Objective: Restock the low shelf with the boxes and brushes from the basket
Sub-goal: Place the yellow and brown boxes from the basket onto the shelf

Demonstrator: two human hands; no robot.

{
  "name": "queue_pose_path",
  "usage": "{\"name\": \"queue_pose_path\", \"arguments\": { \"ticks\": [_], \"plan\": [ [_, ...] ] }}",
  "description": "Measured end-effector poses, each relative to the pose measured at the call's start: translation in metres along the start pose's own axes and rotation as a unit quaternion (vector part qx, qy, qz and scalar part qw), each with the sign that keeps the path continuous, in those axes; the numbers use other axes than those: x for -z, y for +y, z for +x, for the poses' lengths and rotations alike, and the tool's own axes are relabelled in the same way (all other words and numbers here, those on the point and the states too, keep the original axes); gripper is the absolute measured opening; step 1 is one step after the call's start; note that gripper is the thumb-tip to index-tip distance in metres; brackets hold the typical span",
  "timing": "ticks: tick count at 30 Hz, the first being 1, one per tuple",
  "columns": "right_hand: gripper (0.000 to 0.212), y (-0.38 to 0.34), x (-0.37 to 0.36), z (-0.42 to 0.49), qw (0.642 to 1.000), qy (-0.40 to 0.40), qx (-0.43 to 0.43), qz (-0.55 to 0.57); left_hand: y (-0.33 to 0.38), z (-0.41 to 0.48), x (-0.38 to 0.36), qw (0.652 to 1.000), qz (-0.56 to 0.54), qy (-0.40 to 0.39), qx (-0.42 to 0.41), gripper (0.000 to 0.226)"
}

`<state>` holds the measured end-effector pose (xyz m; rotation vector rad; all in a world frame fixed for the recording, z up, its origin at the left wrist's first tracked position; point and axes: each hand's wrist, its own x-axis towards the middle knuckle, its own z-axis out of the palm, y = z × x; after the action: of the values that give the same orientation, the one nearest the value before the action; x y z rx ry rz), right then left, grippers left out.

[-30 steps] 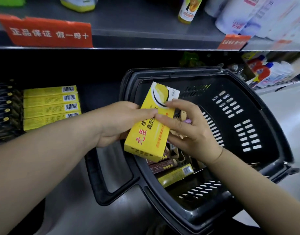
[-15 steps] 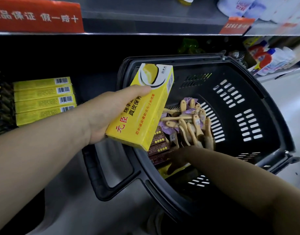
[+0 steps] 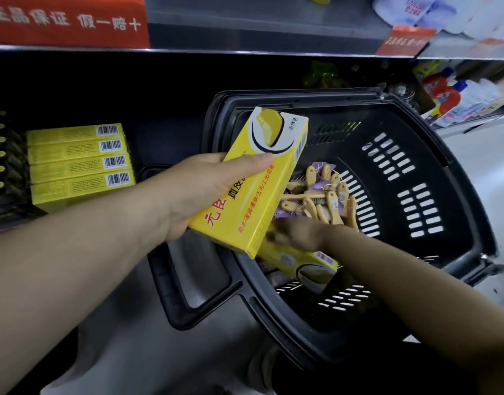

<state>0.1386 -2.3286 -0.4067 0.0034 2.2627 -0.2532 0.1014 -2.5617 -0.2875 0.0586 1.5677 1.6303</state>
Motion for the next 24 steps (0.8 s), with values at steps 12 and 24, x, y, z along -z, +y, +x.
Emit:
{"name": "queue_pose_path", "arguments": {
  "ticks": [12,24],
  "plan": [
    [0.027,-0.072,0.094,-0.094,0.825,0.223,0.104,0.509,0.001,-0.033,0.029,0.988,-0.152,0.011,0.022,0.036],
    [0.031,-0.196,0.091,-0.072,0.830,0.125,0.099,0.534,0.009,-0.071,0.084,0.972,-0.181,0.146,-0.033,0.045]
  ]
}}
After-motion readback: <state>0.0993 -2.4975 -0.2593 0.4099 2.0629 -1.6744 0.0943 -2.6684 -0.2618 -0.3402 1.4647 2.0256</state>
